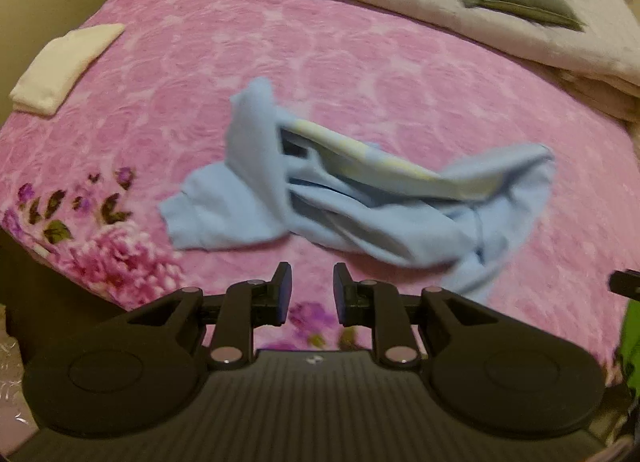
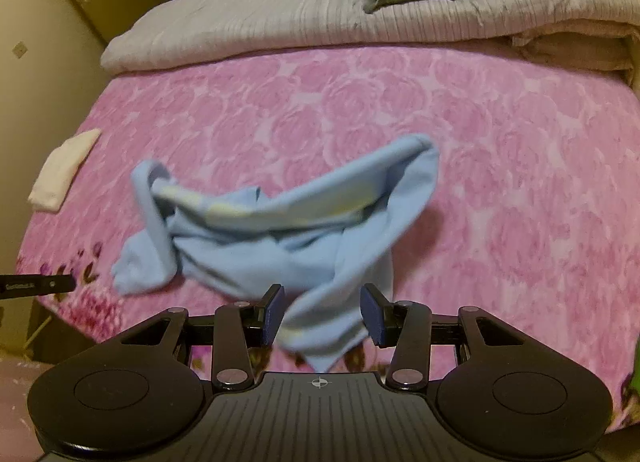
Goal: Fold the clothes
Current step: 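Lift the sweatshirt with both grippers and drop it onto the open bed, then move both open grippers over the dropped sweatshirt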
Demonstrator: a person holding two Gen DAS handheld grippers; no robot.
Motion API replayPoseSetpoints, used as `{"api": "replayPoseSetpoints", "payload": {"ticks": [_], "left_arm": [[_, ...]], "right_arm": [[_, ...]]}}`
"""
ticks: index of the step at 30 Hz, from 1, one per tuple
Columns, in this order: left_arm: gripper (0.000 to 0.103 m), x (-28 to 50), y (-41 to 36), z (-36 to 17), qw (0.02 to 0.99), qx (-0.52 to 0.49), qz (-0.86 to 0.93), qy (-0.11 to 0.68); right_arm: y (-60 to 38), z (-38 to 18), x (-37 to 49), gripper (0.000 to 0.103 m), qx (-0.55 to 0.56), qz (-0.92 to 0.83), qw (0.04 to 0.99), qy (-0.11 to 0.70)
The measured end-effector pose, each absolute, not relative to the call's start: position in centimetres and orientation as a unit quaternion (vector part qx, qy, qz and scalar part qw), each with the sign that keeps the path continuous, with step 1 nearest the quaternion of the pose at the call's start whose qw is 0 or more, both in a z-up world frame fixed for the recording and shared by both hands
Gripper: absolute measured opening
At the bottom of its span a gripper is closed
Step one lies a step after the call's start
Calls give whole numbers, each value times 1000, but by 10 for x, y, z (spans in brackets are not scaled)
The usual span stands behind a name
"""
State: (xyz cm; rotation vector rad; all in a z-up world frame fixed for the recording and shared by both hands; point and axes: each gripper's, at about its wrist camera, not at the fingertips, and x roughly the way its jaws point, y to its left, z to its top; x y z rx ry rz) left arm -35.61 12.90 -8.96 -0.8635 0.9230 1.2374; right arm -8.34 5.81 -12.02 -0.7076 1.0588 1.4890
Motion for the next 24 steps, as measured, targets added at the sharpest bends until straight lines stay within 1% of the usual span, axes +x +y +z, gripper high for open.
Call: {"api": "replayPoseSetpoints", "payload": {"ticks": [8,16,24], "left_arm": [[24,-331,59,-66,652,-324,552,407],[25,-340,4,-67,642,-325,558,412],[25,-354,-27,-60,641,-320,570,403]], "right_arm": [[-5,-115,-83,46,-299,642,555,436],[-63,-124,-98,46,-311,645,540,442],[-87,-118,-119,46,-316,658,530,432]]}}
